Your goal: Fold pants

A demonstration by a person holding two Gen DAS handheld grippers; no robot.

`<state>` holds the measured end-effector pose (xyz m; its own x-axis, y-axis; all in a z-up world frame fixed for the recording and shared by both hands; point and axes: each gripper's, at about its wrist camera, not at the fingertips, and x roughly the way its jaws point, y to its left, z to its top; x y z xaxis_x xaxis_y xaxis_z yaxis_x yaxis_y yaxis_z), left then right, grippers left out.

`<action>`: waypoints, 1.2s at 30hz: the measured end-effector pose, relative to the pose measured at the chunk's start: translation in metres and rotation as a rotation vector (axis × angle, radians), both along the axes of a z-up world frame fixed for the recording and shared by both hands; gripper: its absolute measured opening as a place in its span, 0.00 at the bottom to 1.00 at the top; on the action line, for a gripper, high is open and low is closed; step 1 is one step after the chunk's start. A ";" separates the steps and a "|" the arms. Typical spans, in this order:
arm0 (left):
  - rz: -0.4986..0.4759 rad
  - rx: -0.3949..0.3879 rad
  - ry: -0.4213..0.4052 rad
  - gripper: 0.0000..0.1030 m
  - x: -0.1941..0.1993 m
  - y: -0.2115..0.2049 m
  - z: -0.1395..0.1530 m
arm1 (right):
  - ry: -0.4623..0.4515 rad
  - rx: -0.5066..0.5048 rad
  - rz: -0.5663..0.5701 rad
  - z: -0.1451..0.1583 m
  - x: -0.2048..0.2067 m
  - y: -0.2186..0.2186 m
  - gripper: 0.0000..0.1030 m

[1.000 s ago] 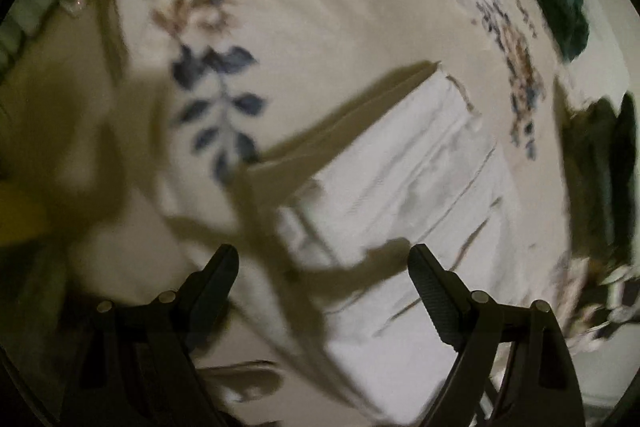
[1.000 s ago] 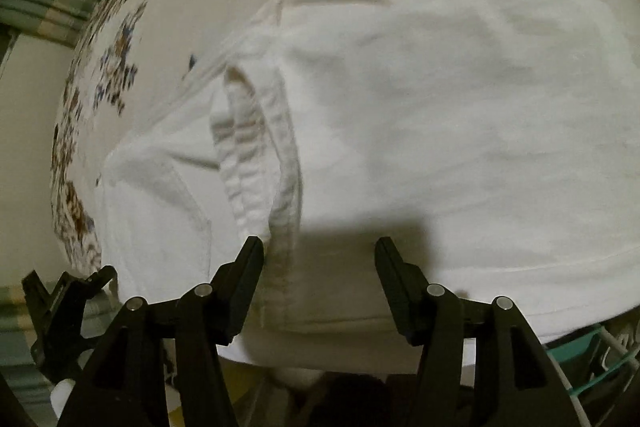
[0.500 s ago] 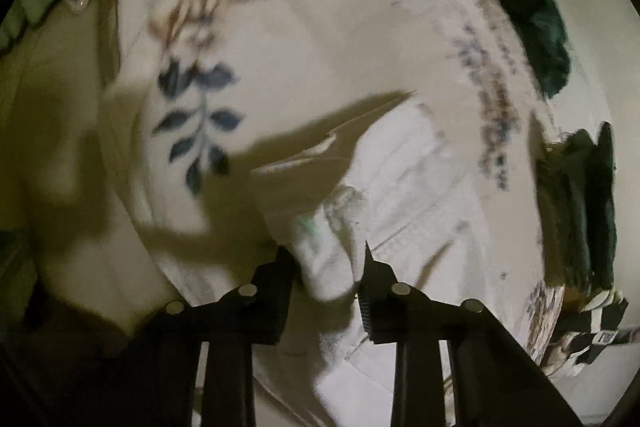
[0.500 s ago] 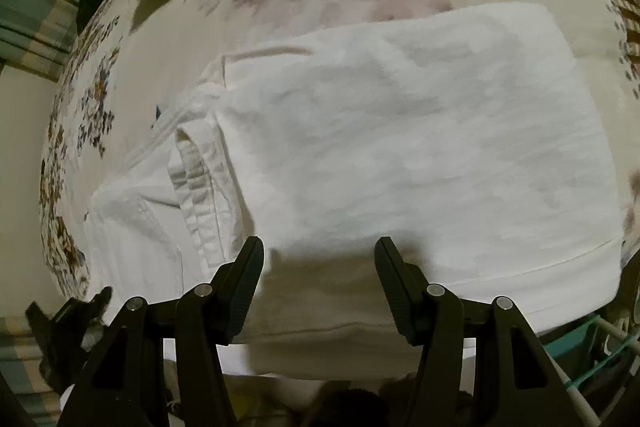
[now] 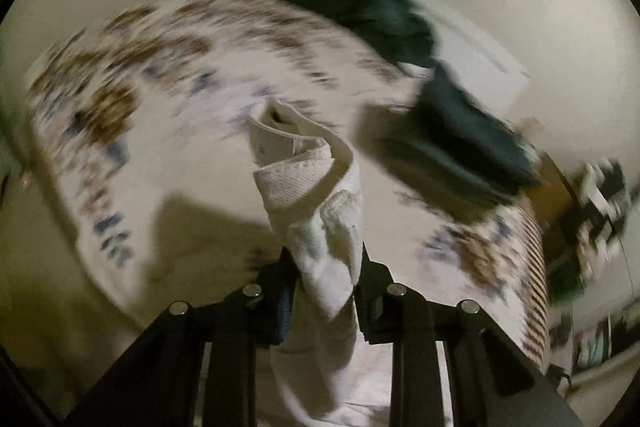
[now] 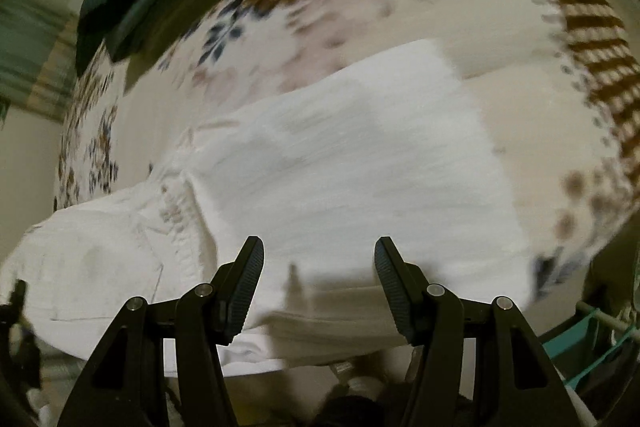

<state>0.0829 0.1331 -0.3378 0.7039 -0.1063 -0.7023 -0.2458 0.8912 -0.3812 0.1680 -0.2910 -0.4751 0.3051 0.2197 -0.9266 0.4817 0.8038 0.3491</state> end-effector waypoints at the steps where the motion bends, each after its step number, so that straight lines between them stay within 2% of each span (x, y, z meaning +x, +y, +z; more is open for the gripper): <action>1: -0.042 0.016 -0.016 0.21 0.002 -0.019 0.007 | -0.002 -0.005 -0.027 0.003 -0.008 -0.014 0.59; 4: -0.177 0.044 -0.049 0.21 0.006 -0.084 0.021 | 0.003 -0.018 -0.099 0.008 -0.031 -0.054 0.59; 8: -0.334 0.059 -0.042 0.21 0.007 -0.164 0.015 | 0.027 -0.048 -0.205 0.009 -0.069 -0.116 0.59; 11: -0.447 0.067 -0.008 0.21 0.006 -0.221 -0.005 | 0.038 -0.082 -0.264 0.007 -0.092 -0.156 0.59; 14: -0.562 0.054 0.072 0.21 0.005 -0.277 -0.040 | 0.051 -0.113 -0.306 0.006 -0.111 -0.188 0.59; 18: -0.640 0.098 0.171 0.21 0.004 -0.324 -0.081 | 0.077 -0.145 -0.336 0.001 -0.128 -0.218 0.59; 21: -0.656 0.135 0.229 0.22 0.005 -0.336 -0.103 | 0.086 -0.156 -0.339 0.000 -0.133 -0.226 0.59; 25: -0.646 0.131 0.281 0.28 0.007 -0.335 -0.101 | 0.086 -0.126 -0.323 0.002 -0.130 -0.236 0.59; 26: -0.637 0.116 0.292 0.35 0.009 -0.331 -0.095 | 0.079 -0.110 -0.313 0.003 -0.126 -0.237 0.63; 27: -0.642 0.106 0.303 0.50 0.010 -0.330 -0.095 | 0.071 -0.095 -0.304 0.005 -0.122 -0.236 0.69; 28: -0.653 0.092 0.311 0.59 0.010 -0.329 -0.092 | 0.060 -0.078 -0.297 0.008 -0.118 -0.235 0.72; 29: -0.663 0.072 0.324 0.73 0.012 -0.325 -0.085 | 0.043 -0.055 -0.289 0.011 -0.113 -0.233 0.77; 30: -0.664 0.054 0.327 0.78 0.012 -0.322 -0.081 | 0.026 -0.036 -0.282 0.014 -0.108 -0.230 0.84; 32: -0.634 0.025 0.314 0.81 0.016 -0.300 -0.065 | -0.016 0.018 -0.248 0.021 -0.091 -0.224 0.92; 36: -0.513 0.073 0.307 0.85 0.032 -0.236 -0.058 | -0.049 0.120 -0.116 0.014 -0.040 -0.202 0.97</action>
<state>0.1144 -0.1033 -0.3958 0.3394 -0.3227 -0.8836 0.1328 0.9464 -0.2946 0.1275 -0.4928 -0.4614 0.3793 0.2887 -0.8790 0.5486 0.6948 0.4650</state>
